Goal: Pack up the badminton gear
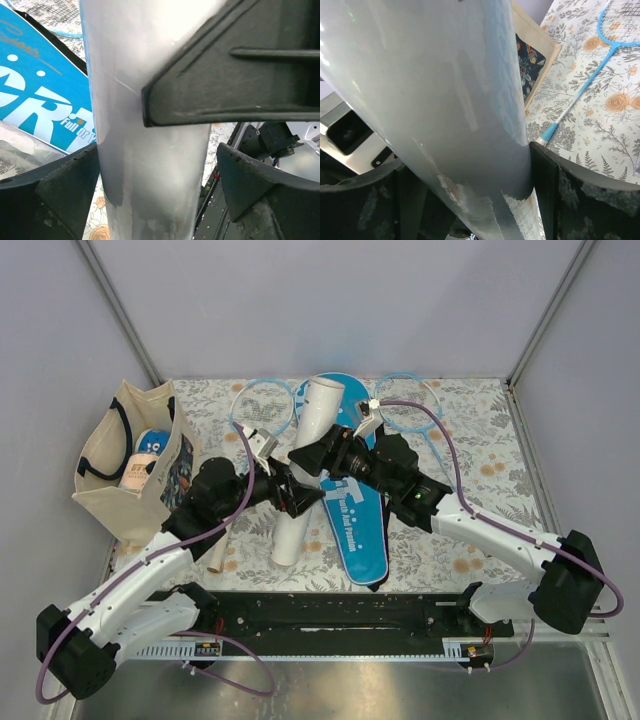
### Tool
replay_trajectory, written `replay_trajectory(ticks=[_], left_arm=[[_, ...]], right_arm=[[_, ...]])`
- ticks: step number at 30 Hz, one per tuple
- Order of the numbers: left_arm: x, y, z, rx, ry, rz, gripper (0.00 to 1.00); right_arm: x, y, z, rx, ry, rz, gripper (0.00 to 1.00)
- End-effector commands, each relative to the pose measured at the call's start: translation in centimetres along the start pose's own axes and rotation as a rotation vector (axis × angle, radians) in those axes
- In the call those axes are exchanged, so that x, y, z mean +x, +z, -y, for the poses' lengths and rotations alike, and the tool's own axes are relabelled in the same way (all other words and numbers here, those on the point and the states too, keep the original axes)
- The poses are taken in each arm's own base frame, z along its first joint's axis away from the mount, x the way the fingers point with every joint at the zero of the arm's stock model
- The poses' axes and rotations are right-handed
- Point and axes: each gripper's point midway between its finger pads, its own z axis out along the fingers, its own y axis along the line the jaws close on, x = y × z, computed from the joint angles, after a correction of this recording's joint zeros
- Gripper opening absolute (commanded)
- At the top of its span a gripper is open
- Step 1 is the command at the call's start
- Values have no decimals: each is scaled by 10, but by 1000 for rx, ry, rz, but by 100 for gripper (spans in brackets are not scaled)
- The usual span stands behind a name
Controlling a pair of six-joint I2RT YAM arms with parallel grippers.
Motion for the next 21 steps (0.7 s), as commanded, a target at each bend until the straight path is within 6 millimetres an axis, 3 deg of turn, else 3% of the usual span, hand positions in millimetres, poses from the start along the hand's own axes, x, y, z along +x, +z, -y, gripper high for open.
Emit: replay_trajectory(ticks=[1, 5, 10, 12, 17, 21], left_arm=[[-20, -7, 8, 8, 77, 59, 99], [-20, -14, 15, 36, 115, 46, 99], [-13, -28, 20, 60, 218, -1, 99], [-11, -34, 14, 19, 253, -11, 99], [-7, -49, -9, -119, 305, -25, 99], [2, -56, -26, -198, 325, -13, 99]], right_arm=[[-33, -2, -13, -37, -24, 75, 63], [-59, -8, 10, -8, -20, 73, 60], [-88, -31, 67, 122, -56, 45, 59], [-104, -48, 96, 220, -100, 33, 59], [-134, -116, 195, 592, -146, -46, 62], [-151, -162, 244, 771, -132, -136, 64]])
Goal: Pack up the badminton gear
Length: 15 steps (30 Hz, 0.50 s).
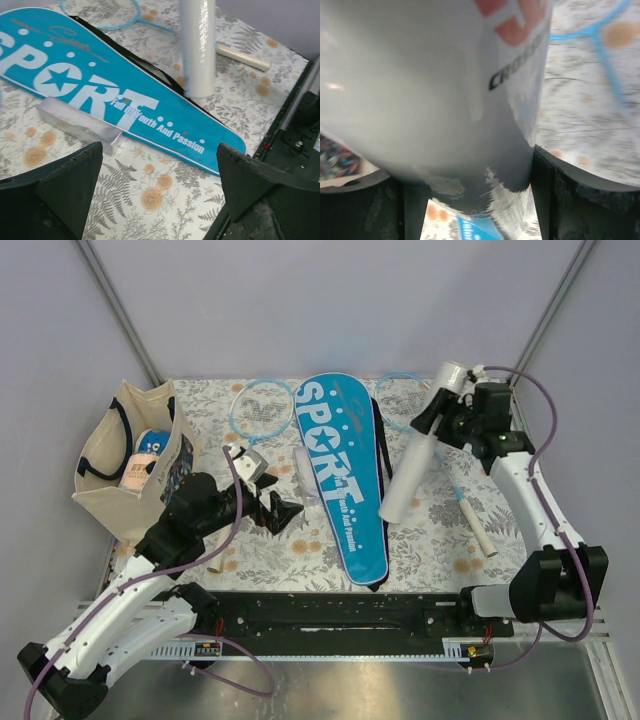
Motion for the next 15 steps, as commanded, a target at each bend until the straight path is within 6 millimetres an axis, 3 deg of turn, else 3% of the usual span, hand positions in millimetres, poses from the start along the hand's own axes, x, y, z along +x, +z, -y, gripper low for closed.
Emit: replay_trajectory(ticks=[1, 3, 7, 15], left_arm=[[-2, -9, -23, -131, 68, 41, 99], [-1, -11, -30, -173, 72, 58, 99], [7, -12, -22, -116, 118, 28, 99], [17, -5, -24, -114, 85, -55, 99]], right_arm=[[-8, -20, 55, 158, -112, -160, 66], [-22, -29, 84, 272, -123, -202, 67], [-50, -43, 107, 432, -195, -277, 68], [-72, -62, 176, 818, -362, -536, 74]])
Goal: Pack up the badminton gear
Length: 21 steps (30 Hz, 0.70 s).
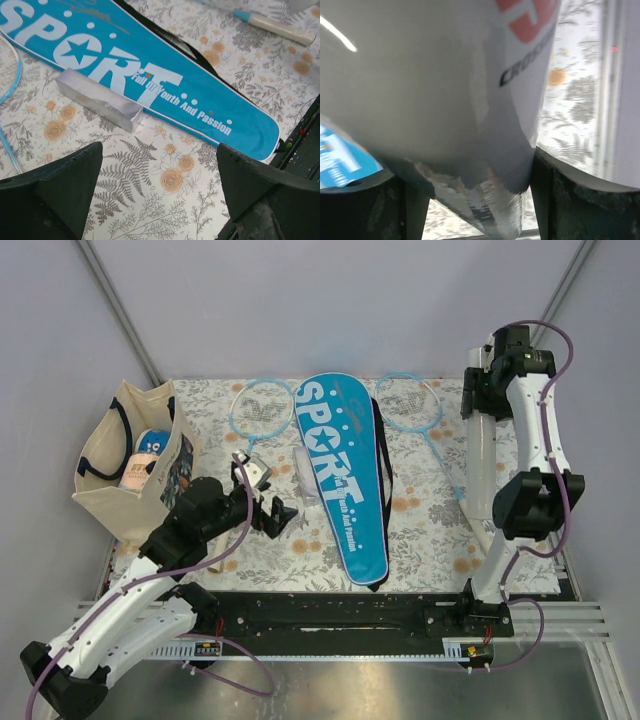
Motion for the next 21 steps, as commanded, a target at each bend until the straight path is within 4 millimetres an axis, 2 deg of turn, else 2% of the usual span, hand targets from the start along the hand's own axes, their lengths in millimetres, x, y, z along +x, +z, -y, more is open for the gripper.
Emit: replay_trajectory(ticks=[1, 5, 9, 16, 21], left_arm=[[-12, 0, -1, -5, 20, 11, 99], [-17, -3, -6, -38, 30, 47, 99], [-20, -5, -10, -66, 24, 70, 99], [-21, -3, -12, -71, 27, 63, 99], [-19, -1, -11, -63, 28, 55, 99]], right_arm=[[22, -3, 60, 296, -169, -213, 74], [6, 27, 80, 360, -169, -198, 75], [-2, 75, 87, 367, -212, -220, 78], [22, 142, 90, 327, -191, -325, 84], [31, 161, 85, 288, -168, -350, 88]])
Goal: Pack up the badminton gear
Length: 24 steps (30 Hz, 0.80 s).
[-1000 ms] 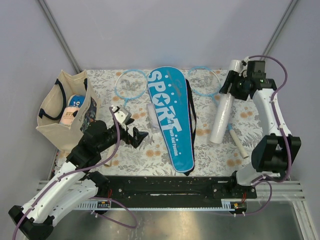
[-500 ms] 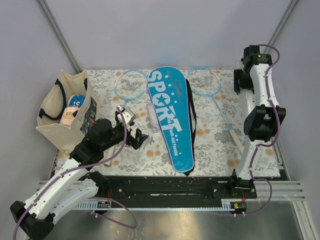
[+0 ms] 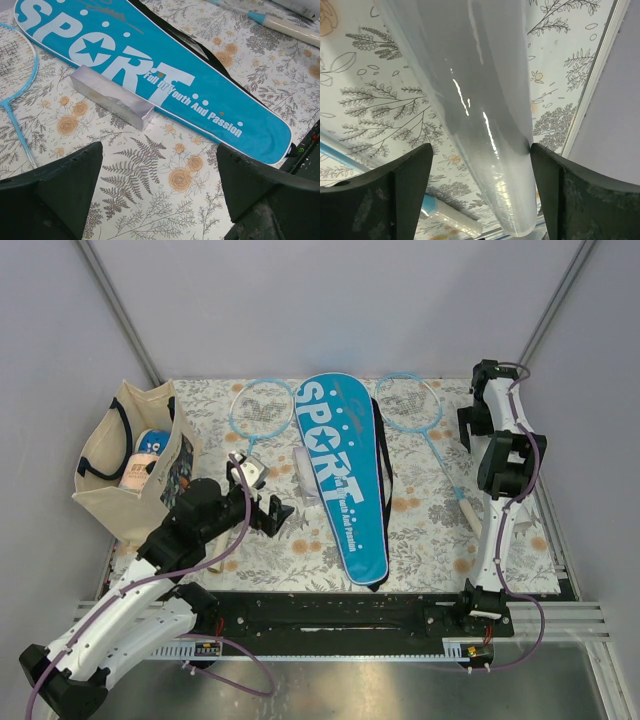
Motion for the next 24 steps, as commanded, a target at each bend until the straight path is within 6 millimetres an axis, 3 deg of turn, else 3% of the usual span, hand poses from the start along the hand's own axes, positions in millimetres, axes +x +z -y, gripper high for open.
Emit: replay_trajectory(ticks=[1, 7, 11, 19, 24], left_arm=[[-21, 1, -2, -13, 20, 62, 99], [-22, 0, -5, -27, 23, 65, 99], [-20, 0, -7, -36, 27, 62, 99], [-11, 4, -18, -110, -37, 22, 99], [-7, 6, -33, -221, -159, -30, 99]], right_arm=[[-14, -7, 0, -28, 17, 56, 89], [-15, -4, -3, -58, 40, 60, 89], [-16, -15, 0, -57, 55, 82, 89], [-15, -71, 15, -53, 122, 172, 96], [-3, -109, 0, -138, 204, 196, 94]])
